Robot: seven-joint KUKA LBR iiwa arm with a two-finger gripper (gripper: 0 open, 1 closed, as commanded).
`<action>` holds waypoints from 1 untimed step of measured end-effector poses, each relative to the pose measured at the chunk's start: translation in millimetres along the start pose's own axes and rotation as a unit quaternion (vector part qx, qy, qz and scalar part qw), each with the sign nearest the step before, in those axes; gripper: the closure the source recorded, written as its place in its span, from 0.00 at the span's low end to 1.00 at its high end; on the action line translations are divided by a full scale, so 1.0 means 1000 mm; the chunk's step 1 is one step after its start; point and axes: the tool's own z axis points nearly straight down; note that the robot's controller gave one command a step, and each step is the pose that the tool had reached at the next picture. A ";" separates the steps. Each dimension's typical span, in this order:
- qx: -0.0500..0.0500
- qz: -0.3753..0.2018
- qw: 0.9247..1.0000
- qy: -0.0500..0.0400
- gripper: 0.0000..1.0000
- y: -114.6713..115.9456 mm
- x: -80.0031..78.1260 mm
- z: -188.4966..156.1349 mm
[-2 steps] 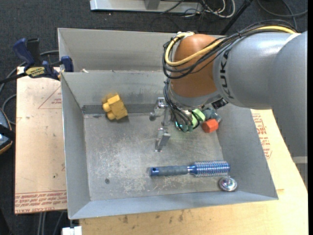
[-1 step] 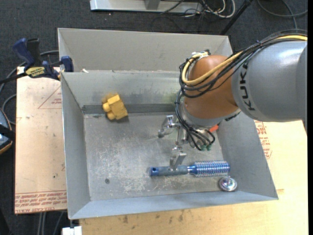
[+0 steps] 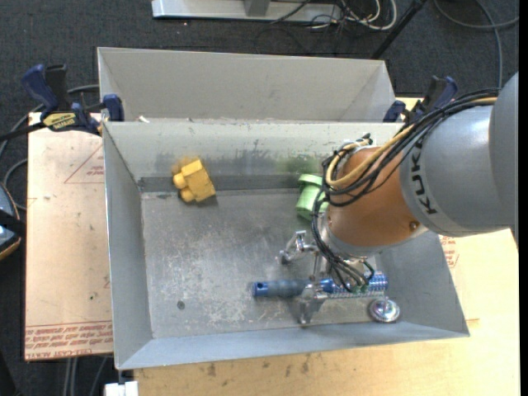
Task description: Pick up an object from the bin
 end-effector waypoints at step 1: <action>0.001 -0.002 1.000 0.001 1.00 0.000 -0.002 -0.004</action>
Offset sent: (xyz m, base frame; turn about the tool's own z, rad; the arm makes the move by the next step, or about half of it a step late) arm 0.0000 0.0000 0.0000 0.0000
